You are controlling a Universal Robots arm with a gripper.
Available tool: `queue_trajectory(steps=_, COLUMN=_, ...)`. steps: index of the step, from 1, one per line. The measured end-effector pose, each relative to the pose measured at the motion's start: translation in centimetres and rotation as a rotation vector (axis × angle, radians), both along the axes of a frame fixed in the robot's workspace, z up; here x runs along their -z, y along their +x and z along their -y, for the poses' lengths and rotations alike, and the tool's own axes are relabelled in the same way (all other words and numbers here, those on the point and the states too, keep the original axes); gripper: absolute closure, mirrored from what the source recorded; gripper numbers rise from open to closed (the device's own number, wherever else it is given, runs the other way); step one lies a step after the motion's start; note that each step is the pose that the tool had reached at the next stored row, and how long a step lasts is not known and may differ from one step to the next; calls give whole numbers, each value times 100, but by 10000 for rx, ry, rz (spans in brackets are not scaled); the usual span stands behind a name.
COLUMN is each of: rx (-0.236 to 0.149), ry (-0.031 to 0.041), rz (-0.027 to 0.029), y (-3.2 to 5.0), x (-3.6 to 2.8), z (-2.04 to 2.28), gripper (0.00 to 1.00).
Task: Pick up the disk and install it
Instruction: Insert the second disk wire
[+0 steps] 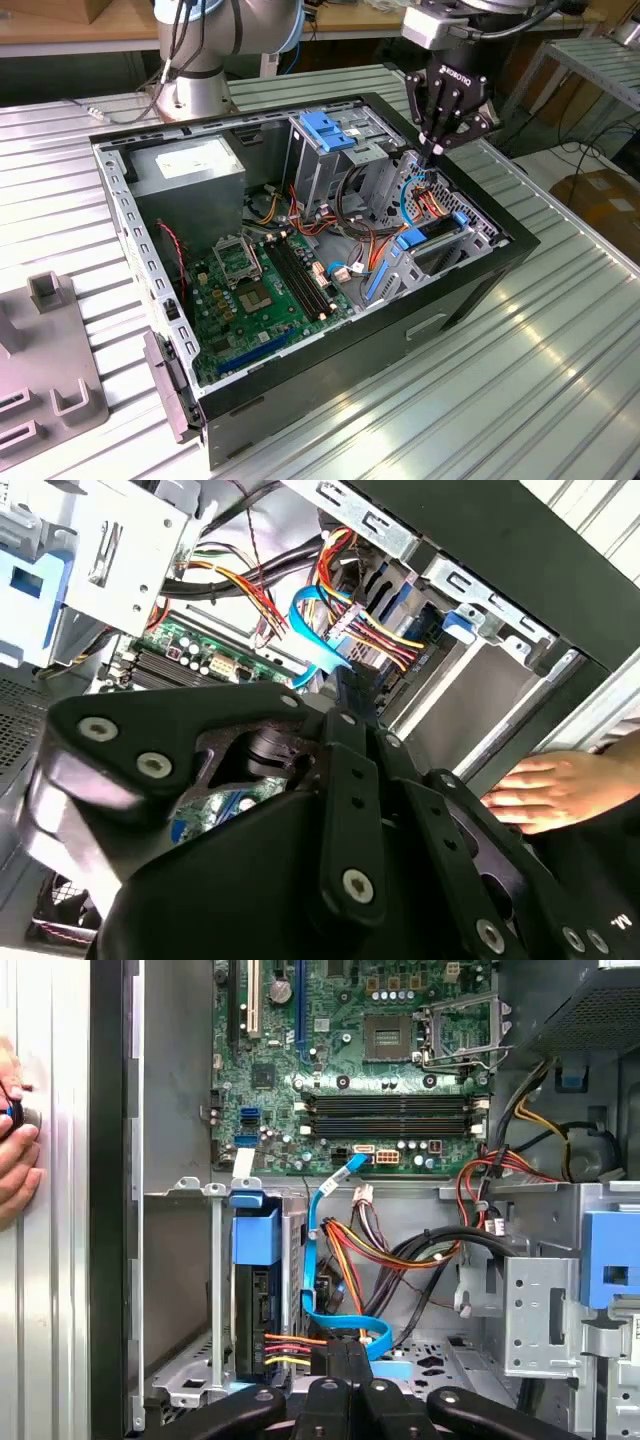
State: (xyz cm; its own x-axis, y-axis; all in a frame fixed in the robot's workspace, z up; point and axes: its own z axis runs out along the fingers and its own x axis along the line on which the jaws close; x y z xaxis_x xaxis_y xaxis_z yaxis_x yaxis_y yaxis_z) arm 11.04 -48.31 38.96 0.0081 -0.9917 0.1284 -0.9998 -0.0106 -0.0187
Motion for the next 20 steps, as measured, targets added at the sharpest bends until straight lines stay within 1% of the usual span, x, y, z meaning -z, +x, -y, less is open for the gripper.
queue_trajectory(steps=1, rx=0, ry=-692, rz=2, y=0, x=6, z=-17, gripper=76)
queue_trajectory(steps=2, rx=0, ry=-799, rz=3, y=18, x=41, z=-71, gripper=76)
queue_trajectory(steps=3, rx=0, ry=-859, rz=2, y=22, x=98, z=-77, gripper=76)
queue_trajectory(steps=4, rx=-1, ry=-922, rz=3, y=22, x=112, z=-78, gripper=76)
queue_trajectory(steps=6, rx=-1, ry=-1003, rz=5, y=22, x=130, z=-78, gripper=76)
queue_trajectory(steps=7, rx=0, ry=-1067, rz=11, y=22, x=141, z=-78, gripper=84)
queue_trajectory(steps=8, rx=0, ry=-1094, rz=13, y=22, x=145, z=-78, gripper=84)
queue_trajectory(steps=10, rx=1, ry=-1096, rz=15, y=22, x=149, z=-69, gripper=84)
queue_trajectory(steps=11, rx=2, ry=-1075, rz=15, y=21, x=150, z=-56, gripper=84)
queue_trajectory(steps=12, rx=1, ry=-1038, rz=16, y=21, x=153, z=-27, gripper=84)
queue_trajectory(steps=13, rx=-3, ry=-979, rz=28, y=21, x=159, z=11, gripper=84)
queue_trajectory(steps=15, rx=-19, ry=-877, rz=42, y=20, x=168, z=63, gripper=84)
queue_trajectory(steps=16, rx=-60, ry=-615, rz=54, y=18, x=177, z=111, gripper=84)
queue_trajectory(steps=17, rx=-82, ry=-457, rz=58, y=15, x=179, z=129, gripper=84)
queue_trajectory(steps=18, rx=-101, ry=-316, rz=75, y=8, x=183, z=144, gripper=84)
queue_trajectory(steps=19, rx=-106, ry=-280, rz=113, y=-2, x=186, z=153, gripper=84)
queue_trajectory(steps=20, rx=-105, ry=-266, rz=161, y=-22, x=190, z=158, gripper=84)
